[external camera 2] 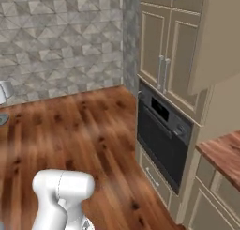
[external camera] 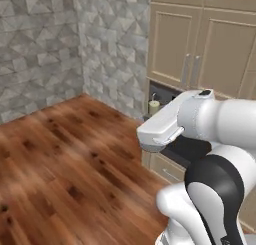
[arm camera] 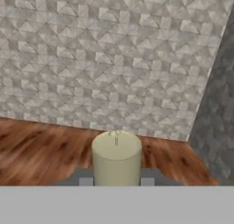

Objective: Get the candle and the liquor from the cabinet and move them to the dining counter.

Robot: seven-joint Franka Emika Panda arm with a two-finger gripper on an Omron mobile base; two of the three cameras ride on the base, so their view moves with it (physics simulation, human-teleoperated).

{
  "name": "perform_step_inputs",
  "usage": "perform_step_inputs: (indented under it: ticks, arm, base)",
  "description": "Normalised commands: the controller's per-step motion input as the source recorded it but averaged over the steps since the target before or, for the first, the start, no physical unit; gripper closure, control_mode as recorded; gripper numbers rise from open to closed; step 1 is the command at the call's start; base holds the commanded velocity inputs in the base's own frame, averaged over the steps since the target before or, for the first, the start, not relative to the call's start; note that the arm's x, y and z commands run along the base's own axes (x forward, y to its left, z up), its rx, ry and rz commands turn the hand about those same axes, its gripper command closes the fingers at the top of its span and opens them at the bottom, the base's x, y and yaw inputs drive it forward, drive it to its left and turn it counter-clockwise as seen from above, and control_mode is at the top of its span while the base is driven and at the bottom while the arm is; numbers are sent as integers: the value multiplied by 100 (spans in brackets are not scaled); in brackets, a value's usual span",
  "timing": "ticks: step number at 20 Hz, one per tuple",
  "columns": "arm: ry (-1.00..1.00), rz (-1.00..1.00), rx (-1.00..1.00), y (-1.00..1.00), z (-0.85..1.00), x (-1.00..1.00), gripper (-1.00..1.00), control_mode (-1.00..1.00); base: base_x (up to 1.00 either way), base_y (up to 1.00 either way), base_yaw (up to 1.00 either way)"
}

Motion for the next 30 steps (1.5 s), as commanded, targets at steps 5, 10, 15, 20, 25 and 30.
perform_step_inputs:
  ticks: [5, 10, 15, 20, 25, 30]
  arm:
    - [0, 0, 0, 0, 0, 0, 100, 100]
    - [0, 0, 0, 0, 0, 0, 100, 100]
    - [0, 0, 0, 0, 0, 0, 100, 100]
    - [0, 0, 0, 0, 0, 0, 100, 100]
    - [0, 0, 0, 0, 0, 0, 100, 100]
    - [0, 0, 0, 0, 0, 0, 100, 100]
  base:
    - [61, 0, 54]
    - [64, 0, 55]
    - [64, 0, 54]
    - [64, 0, 56]
    - [68, 0, 57]
    - [70, 0, 58]
